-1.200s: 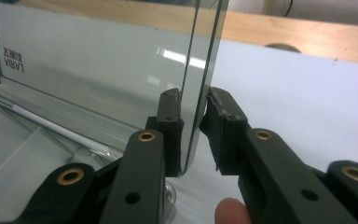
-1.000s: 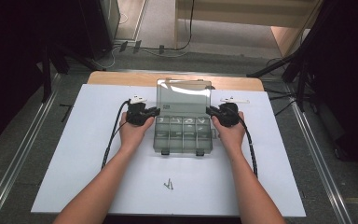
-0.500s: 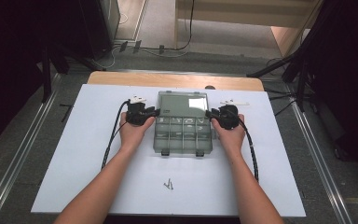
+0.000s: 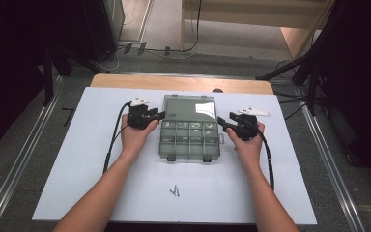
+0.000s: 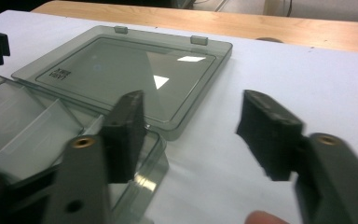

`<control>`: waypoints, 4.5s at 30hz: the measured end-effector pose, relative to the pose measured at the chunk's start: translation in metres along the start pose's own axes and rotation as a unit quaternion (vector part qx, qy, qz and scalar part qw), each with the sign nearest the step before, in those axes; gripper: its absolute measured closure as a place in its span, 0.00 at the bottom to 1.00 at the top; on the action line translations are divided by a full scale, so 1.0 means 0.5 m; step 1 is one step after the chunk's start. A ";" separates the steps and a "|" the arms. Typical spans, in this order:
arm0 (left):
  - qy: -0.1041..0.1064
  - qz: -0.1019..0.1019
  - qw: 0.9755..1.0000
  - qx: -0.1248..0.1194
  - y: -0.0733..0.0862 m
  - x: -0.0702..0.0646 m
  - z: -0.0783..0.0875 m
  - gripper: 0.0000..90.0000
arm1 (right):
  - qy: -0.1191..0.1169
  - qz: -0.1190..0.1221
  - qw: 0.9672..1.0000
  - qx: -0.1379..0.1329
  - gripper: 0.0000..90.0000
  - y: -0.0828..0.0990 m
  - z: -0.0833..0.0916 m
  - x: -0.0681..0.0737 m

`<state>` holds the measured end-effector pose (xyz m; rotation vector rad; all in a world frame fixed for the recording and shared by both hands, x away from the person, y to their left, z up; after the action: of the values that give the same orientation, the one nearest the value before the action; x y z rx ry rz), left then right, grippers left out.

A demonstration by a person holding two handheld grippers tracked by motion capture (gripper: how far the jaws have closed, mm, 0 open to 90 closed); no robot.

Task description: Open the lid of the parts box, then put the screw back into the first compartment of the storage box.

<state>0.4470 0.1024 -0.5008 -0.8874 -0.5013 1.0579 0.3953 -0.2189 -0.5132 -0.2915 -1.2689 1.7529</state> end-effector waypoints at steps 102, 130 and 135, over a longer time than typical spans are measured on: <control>0.210 -0.168 0.954 0.134 0.247 -0.222 0.239 1.00 | 0.009 0.003 1.000 -0.008 0.07 0.229 0.311 0.069; 0.212 -0.206 0.945 0.143 0.258 -0.255 0.241 1.00 | 0.010 0.001 1.000 -0.008 0.08 0.232 0.308 0.067; 0.208 -0.205 0.946 0.139 0.255 -0.263 0.231 0.99 | 0.012 0.001 1.000 -0.007 0.08 0.232 0.306 0.066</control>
<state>0.2383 0.0540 -0.5334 -0.6878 -0.1618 0.5208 0.2164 -0.2939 -0.5336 -0.3210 -1.2654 1.7381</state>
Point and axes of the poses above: each handheld gripper's, and its own axes: z roughly backward along the jaws, y roughly out of its underside, x roughly to its left, the point moved 4 cm from there along -z, roughly forward along the jaws, and after that the axes turned 15 degrees about -y, right-handed, at the moved point
